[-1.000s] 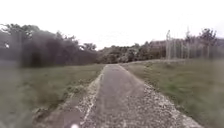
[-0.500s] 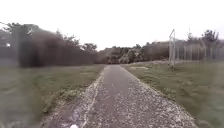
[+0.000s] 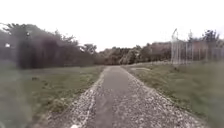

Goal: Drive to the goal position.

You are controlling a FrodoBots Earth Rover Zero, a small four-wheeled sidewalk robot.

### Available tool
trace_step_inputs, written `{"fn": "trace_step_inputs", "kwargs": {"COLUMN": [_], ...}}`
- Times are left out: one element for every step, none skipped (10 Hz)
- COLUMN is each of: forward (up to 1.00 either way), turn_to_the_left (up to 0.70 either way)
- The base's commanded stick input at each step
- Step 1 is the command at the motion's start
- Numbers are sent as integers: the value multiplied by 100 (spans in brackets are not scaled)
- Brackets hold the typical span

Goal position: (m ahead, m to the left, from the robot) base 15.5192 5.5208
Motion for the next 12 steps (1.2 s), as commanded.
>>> {"fn": "trace_step_inputs", "kwargs": {"forward": [85,85,85,85,85,85,85,85,85,85,85,85], "turn_to_the_left": [1,1,-3,-8,-14,-6,1,1,1,1,1,1]}}
